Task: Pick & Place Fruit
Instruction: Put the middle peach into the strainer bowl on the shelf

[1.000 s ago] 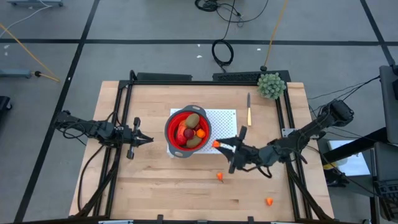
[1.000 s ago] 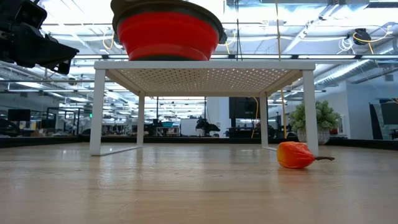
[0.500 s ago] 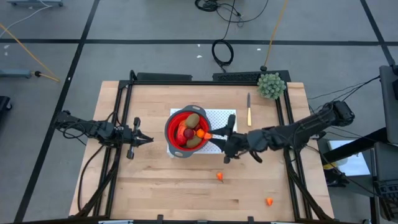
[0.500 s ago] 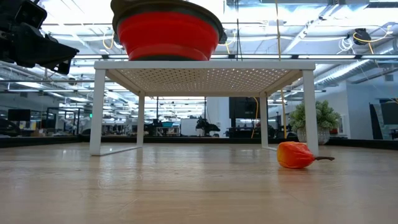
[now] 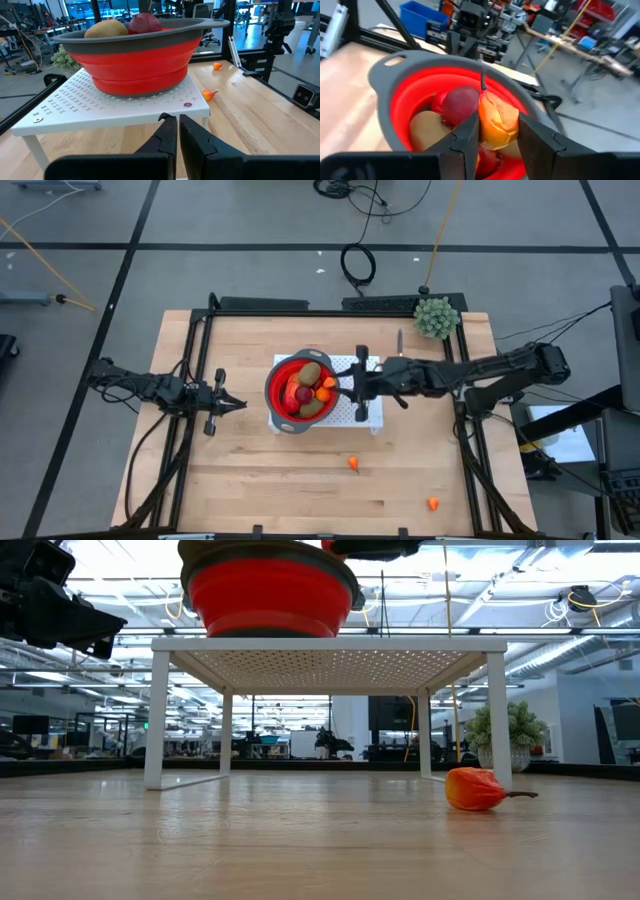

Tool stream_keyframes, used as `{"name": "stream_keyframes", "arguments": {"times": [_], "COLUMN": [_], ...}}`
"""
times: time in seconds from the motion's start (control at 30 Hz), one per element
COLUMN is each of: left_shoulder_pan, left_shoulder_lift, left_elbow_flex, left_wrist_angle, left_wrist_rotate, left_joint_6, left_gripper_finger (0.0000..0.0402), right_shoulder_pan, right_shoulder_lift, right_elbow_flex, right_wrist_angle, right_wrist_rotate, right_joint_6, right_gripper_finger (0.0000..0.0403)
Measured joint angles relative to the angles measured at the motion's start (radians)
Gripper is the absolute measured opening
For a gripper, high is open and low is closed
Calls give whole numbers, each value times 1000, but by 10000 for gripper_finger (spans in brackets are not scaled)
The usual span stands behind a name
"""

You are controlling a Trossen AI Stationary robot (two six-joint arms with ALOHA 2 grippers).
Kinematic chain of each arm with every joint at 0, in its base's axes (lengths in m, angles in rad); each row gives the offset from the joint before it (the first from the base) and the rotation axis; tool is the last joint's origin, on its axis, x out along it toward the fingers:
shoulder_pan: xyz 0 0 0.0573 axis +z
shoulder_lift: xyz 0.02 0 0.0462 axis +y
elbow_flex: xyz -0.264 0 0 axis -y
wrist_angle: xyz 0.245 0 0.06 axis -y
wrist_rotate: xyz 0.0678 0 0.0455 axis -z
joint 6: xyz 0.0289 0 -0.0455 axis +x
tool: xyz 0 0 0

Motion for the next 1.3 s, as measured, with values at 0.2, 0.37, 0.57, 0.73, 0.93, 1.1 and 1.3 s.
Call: {"name": "stream_keyframes", "arguments": {"times": [0.2,0.37,0.57,0.73,0.93,1.1,1.3], "left_shoulder_pan": [0,0,0,0,0,0,0], "left_shoulder_lift": [0,0,0,0,0,0,0], "left_elbow_flex": [0,0,0,0,0,0,0], "left_wrist_angle": [0,0,0,0,0,0,0], "left_wrist_rotate": [-10,-11,-12,-16,-16,-16,-15], "left_joint_6": [6,5,-2,-3,-4,-5,-5], "left_gripper_finger": [21,21,21,21,21,21,21], "right_shoulder_pan": [-39,-43,-43,-43,-41,-41,-41], "right_shoulder_lift": [16,51,66,66,66,74,74], "right_elbow_flex": [0,0,0,0,0,0,0], "right_wrist_angle": [-14,-17,-5,-5,-20,-26,-29], "right_wrist_rotate": [-78,-122,-122,-125,-155,-177,-175], "right_joint_6": [52,53,69,80,117,122,123], "right_gripper_finger": [112,112,112,112,112,118,133]}}
